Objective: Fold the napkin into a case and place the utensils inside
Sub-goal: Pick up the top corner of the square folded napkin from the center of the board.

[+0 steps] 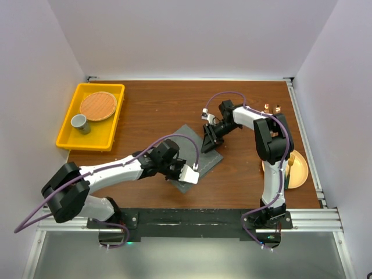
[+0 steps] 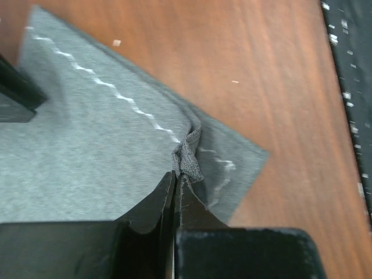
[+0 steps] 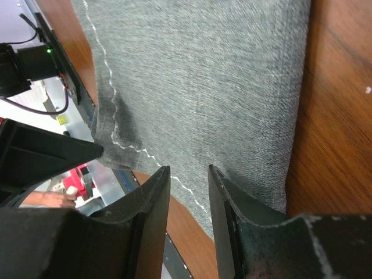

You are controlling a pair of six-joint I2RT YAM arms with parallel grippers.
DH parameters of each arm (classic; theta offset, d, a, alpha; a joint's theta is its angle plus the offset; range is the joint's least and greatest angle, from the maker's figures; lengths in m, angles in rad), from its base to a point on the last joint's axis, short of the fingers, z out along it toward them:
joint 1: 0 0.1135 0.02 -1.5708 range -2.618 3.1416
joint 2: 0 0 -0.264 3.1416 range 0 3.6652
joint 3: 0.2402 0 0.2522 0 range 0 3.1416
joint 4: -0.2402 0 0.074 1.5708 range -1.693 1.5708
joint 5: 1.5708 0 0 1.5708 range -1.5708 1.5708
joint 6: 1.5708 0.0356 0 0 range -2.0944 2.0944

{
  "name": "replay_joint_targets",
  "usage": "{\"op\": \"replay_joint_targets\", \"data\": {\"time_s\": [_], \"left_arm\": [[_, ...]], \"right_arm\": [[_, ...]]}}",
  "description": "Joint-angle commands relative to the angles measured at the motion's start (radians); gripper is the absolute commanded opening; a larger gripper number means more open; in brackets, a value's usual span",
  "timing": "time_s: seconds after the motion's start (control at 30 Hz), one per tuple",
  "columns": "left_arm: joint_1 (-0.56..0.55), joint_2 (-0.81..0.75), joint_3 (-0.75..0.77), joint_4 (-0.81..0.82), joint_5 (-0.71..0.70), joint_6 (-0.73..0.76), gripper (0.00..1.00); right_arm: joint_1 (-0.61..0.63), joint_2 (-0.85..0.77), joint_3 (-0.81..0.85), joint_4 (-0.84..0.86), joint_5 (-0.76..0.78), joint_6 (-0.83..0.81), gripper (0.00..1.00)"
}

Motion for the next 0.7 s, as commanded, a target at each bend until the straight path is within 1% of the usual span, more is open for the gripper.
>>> {"op": "replay_joint_targets", "data": {"time_s": [0.0, 0.03, 0.13, 0.23, 0.5, 0.67], "left_arm": [[0.020, 0.035, 0.050, -0.056, 0.078, 0.023, 0.10], [0.020, 0.038, 0.050, -0.059, 0.095, 0.023, 0.18], [0.020, 0.057, 0.050, -0.072, 0.122, 0.015, 0.29], [0.019, 0.061, 0.041, -0.079, 0.135, 0.012, 0.33], [-0.020, 0.069, 0.007, -0.004, 0.101, -0.029, 0.34], [-0.021, 0.072, 0.007, -0.014, 0.110, -0.025, 0.28]], "right_arm": [[-0.002, -0.025, 0.062, -0.047, -0.034, -0.031, 0.38], [-0.005, -0.019, 0.065, -0.051, -0.035, -0.033, 0.38], [-0.007, -0.019, 0.064, -0.050, -0.035, -0.036, 0.38], [-0.008, -0.024, 0.052, -0.048, -0.034, -0.037, 0.38], [-0.008, -0.027, 0.019, -0.036, -0.031, -0.037, 0.39], [-0.007, -0.032, 0.019, -0.044, -0.032, -0.042, 0.39]]}}
